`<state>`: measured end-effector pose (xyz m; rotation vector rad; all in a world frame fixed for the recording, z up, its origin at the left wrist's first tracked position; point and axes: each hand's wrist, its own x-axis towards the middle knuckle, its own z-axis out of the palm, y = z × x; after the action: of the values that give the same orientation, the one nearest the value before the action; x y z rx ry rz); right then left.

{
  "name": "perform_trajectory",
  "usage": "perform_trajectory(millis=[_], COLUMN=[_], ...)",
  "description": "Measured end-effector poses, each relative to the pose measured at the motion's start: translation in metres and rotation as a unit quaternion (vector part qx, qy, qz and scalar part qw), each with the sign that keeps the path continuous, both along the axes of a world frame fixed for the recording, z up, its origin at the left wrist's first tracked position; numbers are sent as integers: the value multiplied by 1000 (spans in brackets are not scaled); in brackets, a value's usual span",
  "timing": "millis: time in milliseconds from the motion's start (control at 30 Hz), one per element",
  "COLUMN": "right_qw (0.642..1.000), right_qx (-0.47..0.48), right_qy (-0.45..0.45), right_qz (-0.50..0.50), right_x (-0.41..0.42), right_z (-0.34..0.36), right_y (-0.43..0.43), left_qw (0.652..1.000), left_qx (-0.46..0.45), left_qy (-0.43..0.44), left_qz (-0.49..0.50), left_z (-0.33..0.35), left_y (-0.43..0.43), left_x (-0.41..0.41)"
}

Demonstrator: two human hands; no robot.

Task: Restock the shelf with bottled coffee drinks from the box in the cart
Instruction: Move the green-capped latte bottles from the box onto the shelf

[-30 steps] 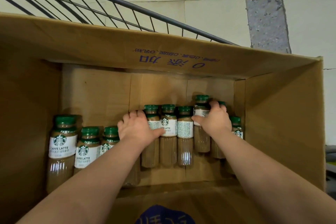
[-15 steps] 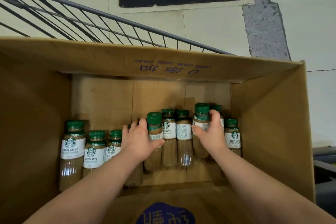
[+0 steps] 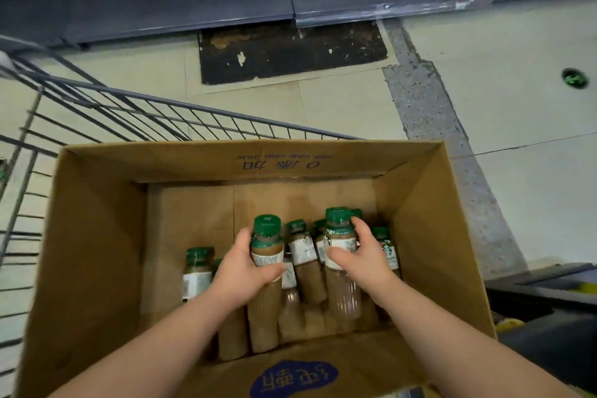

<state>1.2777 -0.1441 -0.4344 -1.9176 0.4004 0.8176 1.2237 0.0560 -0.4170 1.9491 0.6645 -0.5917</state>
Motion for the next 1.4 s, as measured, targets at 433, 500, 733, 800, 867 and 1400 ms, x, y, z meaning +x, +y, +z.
perform_trajectory(millis=[433, 500, 733, 800, 867, 1400], right_qw=[990, 985, 962, 953, 941, 778], right_qx=[-29, -29, -33, -42, -55, -141], right_qy=[-108, -130, -169, -176, -180, -214], right_qz=[-88, -109, -210, -244, -283, -574], right_x=[-72, -87, -144, -164, -186, -472], right_z=[111, 128, 171, 182, 191, 261], right_y=[35, 41, 38, 31, 21, -57], left_qw=[992, 989, 970, 964, 958, 838], left_qx=[-87, -96, -138, -150, -162, -254], left_qy=[-85, -107, -149, -154, -150, -143], left_qz=[-24, -44, -133, -158, -182, -461], left_z=[78, 91, 131, 140, 148, 201], left_y=[31, 36, 27, 15, -1, -172], left_x=[-37, -44, -61, -68, -77, -265])
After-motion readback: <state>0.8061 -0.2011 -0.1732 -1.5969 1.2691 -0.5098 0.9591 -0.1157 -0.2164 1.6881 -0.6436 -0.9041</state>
